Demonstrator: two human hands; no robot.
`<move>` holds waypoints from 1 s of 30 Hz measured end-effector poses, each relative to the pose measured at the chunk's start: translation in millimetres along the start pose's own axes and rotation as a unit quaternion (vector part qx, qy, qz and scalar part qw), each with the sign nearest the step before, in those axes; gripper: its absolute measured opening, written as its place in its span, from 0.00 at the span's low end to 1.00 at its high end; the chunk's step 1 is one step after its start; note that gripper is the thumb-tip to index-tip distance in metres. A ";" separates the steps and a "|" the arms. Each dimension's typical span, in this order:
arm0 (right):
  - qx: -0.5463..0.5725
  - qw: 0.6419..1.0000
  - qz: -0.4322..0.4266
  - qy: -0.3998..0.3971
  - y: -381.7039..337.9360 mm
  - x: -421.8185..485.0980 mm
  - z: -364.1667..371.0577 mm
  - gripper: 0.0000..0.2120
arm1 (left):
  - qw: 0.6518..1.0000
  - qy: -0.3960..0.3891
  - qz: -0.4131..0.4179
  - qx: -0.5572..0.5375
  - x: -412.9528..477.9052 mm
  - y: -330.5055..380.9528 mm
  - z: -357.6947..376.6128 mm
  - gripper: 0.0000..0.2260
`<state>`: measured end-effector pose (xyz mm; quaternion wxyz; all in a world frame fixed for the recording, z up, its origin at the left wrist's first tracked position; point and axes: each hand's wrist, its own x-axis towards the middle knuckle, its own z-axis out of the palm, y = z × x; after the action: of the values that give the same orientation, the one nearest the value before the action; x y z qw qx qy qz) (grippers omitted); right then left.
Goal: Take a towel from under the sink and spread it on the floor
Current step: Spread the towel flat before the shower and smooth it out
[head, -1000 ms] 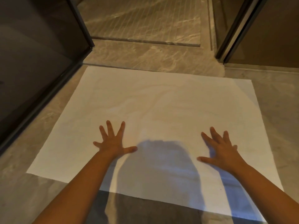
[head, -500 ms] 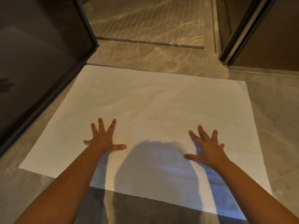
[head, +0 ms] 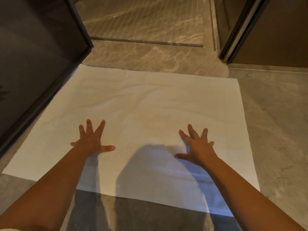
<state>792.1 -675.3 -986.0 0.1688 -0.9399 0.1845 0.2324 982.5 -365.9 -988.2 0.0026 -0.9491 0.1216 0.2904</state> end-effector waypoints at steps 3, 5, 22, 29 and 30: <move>0.013 1.000 -0.021 0.010 0.8 -2.5 -1.7 0.43 | 0.999 -0.007 -0.028 0.020 -1.1 6.4 -3.6 0.51; 0.018 0.999 -0.027 0.022 8.9 -6.9 -3.3 0.43 | 0.999 0.004 -0.027 0.035 -3.7 16.8 -5.2 0.50; 0.001 1.000 0.002 -0.012 30.9 -19.6 0.5 0.46 | 0.999 -0.044 0.023 -0.016 -41.7 31.3 28.2 0.53; -0.003 1.000 0.000 -0.010 31.7 -20.0 2.2 0.46 | 0.999 -0.037 0.021 -0.018 -43.2 29.6 31.7 0.54; -0.001 1.000 0.001 -0.012 31.4 -19.8 2.5 0.46 | 0.999 -0.037 0.022 -0.022 -42.2 29.1 31.9 0.54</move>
<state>761.5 -696.4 -985.5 0.1694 -0.9371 0.1829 0.2442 924.4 -382.1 -989.5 -0.0199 -0.9346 0.1364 0.3278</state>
